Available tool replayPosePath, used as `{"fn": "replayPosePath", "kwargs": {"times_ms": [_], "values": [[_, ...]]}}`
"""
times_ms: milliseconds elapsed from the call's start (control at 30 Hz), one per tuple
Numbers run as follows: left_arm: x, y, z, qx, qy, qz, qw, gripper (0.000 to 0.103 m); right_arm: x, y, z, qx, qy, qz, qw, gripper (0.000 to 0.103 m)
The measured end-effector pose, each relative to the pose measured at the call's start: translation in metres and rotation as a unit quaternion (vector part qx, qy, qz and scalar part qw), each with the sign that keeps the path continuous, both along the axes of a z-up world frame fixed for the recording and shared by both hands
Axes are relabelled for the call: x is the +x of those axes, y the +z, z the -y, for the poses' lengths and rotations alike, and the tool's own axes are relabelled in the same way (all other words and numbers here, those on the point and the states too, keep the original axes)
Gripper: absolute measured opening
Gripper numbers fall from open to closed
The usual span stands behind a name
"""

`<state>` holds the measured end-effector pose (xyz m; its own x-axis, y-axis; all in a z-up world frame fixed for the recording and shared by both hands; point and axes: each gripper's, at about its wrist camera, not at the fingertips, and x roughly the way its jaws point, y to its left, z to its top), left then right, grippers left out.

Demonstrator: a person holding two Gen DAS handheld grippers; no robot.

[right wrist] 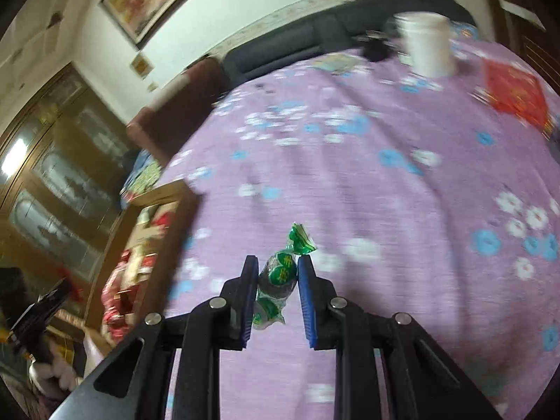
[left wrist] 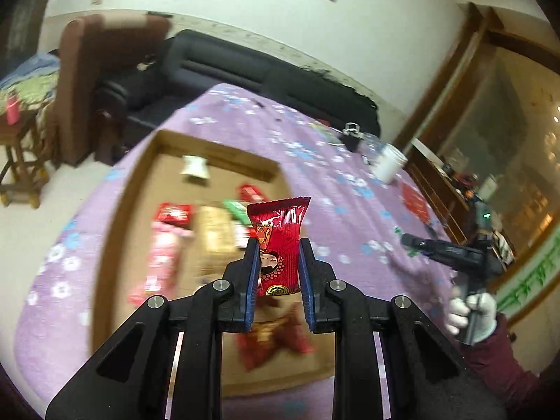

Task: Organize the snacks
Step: 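Drop the red candy bar and green candies into the tray, opening both grippers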

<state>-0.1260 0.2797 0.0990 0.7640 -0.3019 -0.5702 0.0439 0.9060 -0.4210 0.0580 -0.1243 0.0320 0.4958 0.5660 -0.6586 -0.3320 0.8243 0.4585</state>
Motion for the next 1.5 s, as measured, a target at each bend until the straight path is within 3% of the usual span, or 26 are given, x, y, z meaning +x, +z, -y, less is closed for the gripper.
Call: {"fn": "replayPosePath", "kwargs": {"times_ms": [233,467,700,867,1133,1200,1267,1300,1367,1500], "values": [[0.013,-0.014,-0.032,-0.007,0.026,-0.024,0.9994,0.021,-0.007,0.026,-0.108,-0.003,0.099,-0.006,0.995,0.026],[0.05,-0.022,-0.055,0.011,0.038,-0.051,0.9979,0.021,-0.01,0.02,-0.198,-0.037,0.153,-0.013,0.988,0.026],[0.062,-0.032,-0.065,0.004,0.038,-0.061,0.9974,0.021,-0.014,0.002,-0.238,-0.073,0.169,-0.016,0.983,0.026],[0.078,-0.034,-0.071,-0.013,0.053,-0.072,0.9959,0.021,-0.002,-0.005,-0.254,-0.074,0.162,-0.021,0.984,0.026],[0.08,-0.032,-0.072,-0.033,0.059,-0.066,0.9955,0.021,0.016,0.005,-0.279,-0.105,0.153,0.018,0.982,0.026],[0.078,-0.032,-0.071,-0.035,0.061,-0.067,0.9952,0.028,0.019,0.006,-0.285,-0.118,0.15,0.032,0.981,0.026],[0.076,-0.031,-0.07,-0.034,0.062,-0.065,0.9954,0.056,0.023,0.004,-0.287,-0.123,0.146,0.034,0.981,0.029],[0.074,-0.029,-0.069,-0.031,0.062,-0.061,0.9957,0.06,0.024,0.003,-0.286,-0.119,0.145,0.031,0.982,0.031],[0.071,-0.026,-0.066,-0.02,0.063,-0.056,0.9962,0.062,0.025,0.004,-0.279,-0.102,0.143,0.026,0.984,0.042],[0.061,-0.021,-0.058,-0.006,0.072,-0.044,0.9964,0.062,0.022,0.01,-0.259,-0.08,0.127,0.022,0.988,0.043]]}}
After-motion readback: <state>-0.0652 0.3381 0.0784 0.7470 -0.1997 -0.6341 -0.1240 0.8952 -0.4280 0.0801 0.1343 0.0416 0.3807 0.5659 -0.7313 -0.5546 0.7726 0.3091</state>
